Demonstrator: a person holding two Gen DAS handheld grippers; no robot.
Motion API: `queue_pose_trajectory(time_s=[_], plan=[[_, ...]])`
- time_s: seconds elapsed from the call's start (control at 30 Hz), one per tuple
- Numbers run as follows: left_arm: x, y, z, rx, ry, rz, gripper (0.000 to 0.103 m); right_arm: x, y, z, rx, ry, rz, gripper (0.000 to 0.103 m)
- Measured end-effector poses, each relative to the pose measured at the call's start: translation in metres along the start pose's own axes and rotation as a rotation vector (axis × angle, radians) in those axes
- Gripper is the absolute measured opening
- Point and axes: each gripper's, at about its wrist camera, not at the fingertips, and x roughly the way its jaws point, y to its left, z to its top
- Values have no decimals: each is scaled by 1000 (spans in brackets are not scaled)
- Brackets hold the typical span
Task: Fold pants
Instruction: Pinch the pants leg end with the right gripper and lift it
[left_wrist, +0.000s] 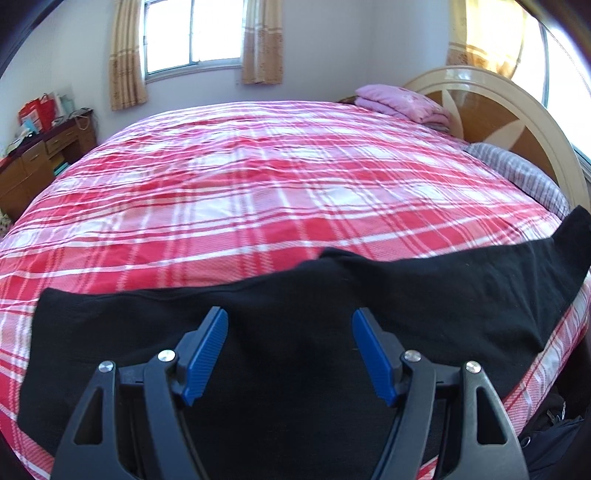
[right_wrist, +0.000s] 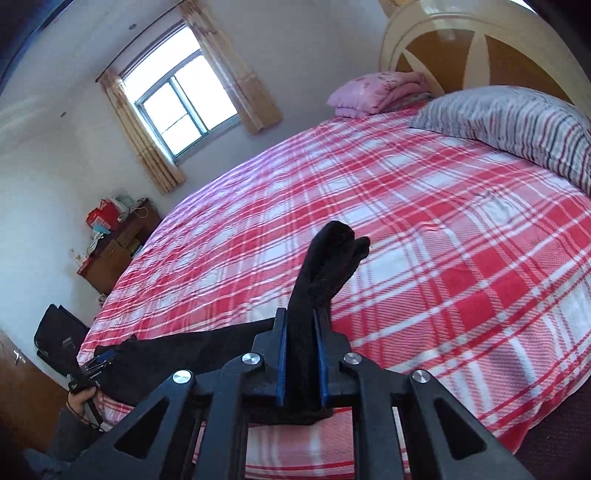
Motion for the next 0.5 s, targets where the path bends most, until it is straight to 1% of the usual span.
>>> queue_pose_trajectory(time_s=[0.2, 0.5], plan=[[-2, 14, -2, -21, 6, 17, 73, 19, 47, -6, -74, 36, 67, 13], [-4, 7, -1, -12, 2, -5, 73, 80, 125, -12, -176, 133, 189, 13]])
